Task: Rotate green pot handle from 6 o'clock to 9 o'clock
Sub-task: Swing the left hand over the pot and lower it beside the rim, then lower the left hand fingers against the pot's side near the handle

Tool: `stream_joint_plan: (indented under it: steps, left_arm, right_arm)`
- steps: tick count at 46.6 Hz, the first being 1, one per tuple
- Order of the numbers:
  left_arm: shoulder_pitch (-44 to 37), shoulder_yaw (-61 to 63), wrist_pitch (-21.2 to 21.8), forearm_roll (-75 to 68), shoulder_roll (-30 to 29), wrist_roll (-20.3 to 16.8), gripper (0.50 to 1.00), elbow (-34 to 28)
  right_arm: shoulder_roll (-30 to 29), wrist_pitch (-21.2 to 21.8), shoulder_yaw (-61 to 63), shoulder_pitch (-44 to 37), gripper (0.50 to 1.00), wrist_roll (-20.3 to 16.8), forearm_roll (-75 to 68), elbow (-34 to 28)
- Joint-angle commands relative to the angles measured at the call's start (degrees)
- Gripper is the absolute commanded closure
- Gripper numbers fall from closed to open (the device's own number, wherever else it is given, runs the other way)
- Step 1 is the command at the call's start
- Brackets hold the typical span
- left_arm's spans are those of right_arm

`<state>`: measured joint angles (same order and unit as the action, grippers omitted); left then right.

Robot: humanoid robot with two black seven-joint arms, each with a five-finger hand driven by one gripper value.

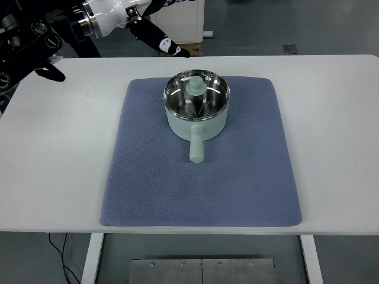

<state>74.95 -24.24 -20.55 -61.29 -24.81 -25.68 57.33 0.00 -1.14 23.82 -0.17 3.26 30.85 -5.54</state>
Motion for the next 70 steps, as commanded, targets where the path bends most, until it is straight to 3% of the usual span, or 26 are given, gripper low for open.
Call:
stream_joint_plan:
  steps: [1,13,21,32,41,46,51,61,70]
  left_arm:
    - [0.1,0.0,-1.2,-5.7,-0.1,0.0,0.5,3.5]
    - [2.3,0.5,-8.0,-14.8,0.9,-0.3,0.5,7.5]
    - [4.7,5.4,-8.5,-17.6,0.8,-0.2,0.5,11.4]
    - [7.3,8.9,-9.6,-22.3,1.4,-0.9,0.5,11.8]
    - [6.4,9.3,-9.2,-34.5,3.9,-7.5,0.5,11.8]
    - [6.6,11.3,-9.2,-35.9,4.2,-9.3,0.5,11.8]
    - [7.1,15.0,-7.9,-37.7,4.2,-9.3,0.5,11.7]
    - [6.5,20.1,-0.5,-43.7,4.2,-9.3,0.5,10.7]
    - [5.3,21.5,0.6,-43.7,5.0,-9.3,0.5,9.9]
  right_arm:
    - [0.0,0.0,0.0,0.0,0.5,0.0,0.0,0.0]
    - [0.0,0.0,0.0,0.0,0.5,0.0,0.0,0.0]
    - [0.0,0.0,0.0,0.0,0.5,0.0,0.0,0.0]
    - [0.0,0.0,0.0,0.0,0.5,0.0,0.0,0.0]
    - [0.0,0.0,0.0,0.0,0.5,0.0,0.0,0.0]
    - [0.0,0.0,0.0,0.0,0.5,0.0,0.0,0.0]
    - [0.0,0.0,0.0,0.0,0.5,0.0,0.0,0.0]
    - [0.0,0.0,0.0,0.0,0.5,0.0,0.0,0.0]
    - [0.0,0.0,0.0,0.0,0.5,0.0,0.0,0.0]
